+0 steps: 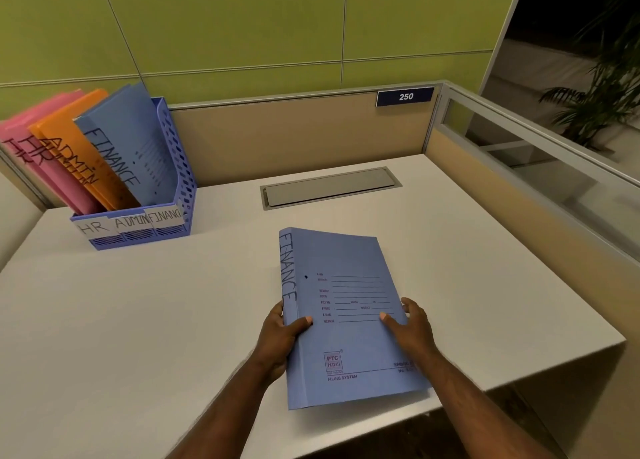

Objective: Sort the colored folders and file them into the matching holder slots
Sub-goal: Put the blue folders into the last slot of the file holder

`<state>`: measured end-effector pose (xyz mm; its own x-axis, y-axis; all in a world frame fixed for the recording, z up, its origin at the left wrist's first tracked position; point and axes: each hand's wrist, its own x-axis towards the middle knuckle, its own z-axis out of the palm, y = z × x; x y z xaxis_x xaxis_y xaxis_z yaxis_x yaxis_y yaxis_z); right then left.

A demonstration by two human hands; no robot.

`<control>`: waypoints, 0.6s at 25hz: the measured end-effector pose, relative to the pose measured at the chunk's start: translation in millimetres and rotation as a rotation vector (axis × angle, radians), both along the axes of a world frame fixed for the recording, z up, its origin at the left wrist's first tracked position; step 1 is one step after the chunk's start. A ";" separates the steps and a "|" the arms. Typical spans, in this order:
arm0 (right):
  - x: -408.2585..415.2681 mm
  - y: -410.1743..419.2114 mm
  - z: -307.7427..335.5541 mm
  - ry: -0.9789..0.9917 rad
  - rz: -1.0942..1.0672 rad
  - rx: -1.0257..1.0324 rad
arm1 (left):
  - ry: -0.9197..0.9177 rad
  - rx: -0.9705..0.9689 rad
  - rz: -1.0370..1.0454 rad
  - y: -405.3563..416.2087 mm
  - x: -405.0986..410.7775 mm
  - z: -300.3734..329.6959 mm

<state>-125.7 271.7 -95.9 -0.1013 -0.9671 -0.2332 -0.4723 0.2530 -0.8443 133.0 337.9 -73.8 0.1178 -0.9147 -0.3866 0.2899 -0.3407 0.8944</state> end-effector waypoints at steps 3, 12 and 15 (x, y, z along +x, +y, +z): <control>18.6 -7.2 14.4 -0.148 0.004 0.037 | 0.014 -0.047 -0.012 7.6 23.7 12.0; 125.1 -21.7 58.7 -0.325 0.102 -0.091 | -0.065 -0.144 -0.023 13.2 118.4 64.0; 165.3 -27.1 70.6 -0.330 0.092 -0.158 | -0.206 -0.180 -0.060 8.4 157.7 83.6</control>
